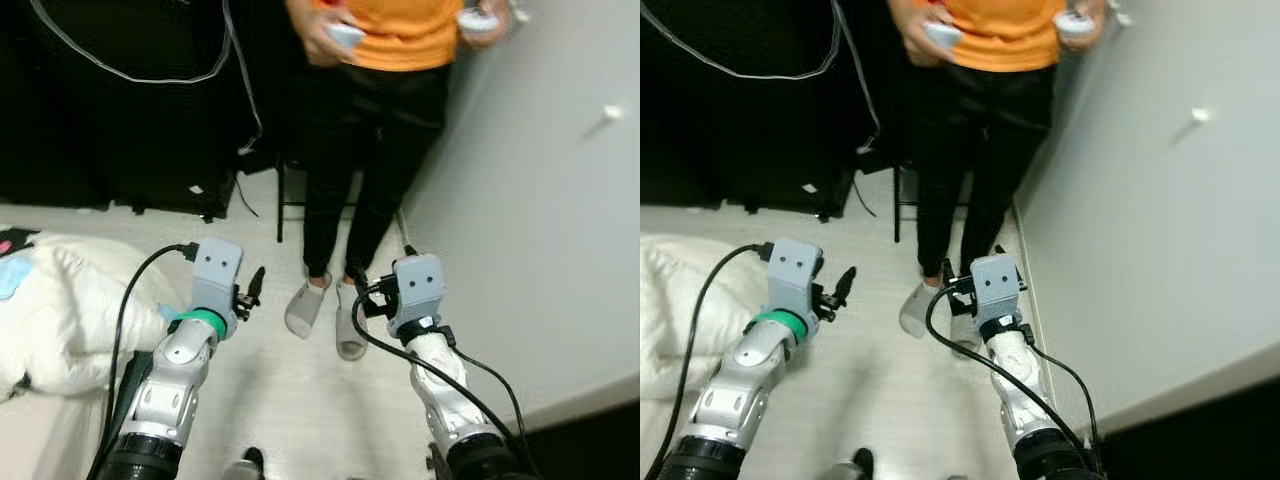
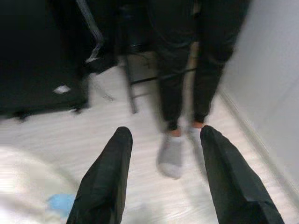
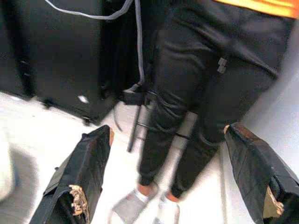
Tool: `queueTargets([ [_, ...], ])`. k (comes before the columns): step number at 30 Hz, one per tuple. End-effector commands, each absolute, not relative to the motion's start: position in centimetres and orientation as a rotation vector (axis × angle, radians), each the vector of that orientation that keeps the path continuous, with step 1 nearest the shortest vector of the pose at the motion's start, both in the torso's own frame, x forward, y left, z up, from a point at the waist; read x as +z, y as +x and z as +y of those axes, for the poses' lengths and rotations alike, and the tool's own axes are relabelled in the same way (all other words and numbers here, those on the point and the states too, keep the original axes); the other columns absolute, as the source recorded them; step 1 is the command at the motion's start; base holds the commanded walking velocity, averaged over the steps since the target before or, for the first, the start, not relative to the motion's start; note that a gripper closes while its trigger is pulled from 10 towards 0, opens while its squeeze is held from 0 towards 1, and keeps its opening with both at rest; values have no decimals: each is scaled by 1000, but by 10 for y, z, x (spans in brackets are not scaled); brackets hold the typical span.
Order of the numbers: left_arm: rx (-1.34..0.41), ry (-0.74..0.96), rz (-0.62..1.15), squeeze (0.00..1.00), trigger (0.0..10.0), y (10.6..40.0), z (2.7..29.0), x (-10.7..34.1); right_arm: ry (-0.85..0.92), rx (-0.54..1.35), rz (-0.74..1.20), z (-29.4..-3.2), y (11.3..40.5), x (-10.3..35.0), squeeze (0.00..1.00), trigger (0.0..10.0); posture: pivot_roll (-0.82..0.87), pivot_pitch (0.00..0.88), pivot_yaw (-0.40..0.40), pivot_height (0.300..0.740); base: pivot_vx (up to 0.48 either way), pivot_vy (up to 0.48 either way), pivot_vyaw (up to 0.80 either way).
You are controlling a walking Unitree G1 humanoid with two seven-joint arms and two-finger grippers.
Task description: Clean up the room
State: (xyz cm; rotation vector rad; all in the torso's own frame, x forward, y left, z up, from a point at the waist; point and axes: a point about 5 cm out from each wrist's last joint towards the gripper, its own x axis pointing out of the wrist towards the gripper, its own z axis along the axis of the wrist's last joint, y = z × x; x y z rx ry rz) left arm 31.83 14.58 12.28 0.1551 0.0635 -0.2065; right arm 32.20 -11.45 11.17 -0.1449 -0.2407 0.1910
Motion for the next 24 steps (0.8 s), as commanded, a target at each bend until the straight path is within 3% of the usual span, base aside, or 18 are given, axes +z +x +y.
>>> queueTargets([
  [1,-222,149,87,0,10000,316,142,117,-146,180,-203,-121,318,103,0,10000,31,135,-34,726,0,0,694],
  [24,-242,152,86,0,10000,317,139,118,-136,300,-205,-107,313,103,0,10000,31,135,-27,726,0,0,692],
])
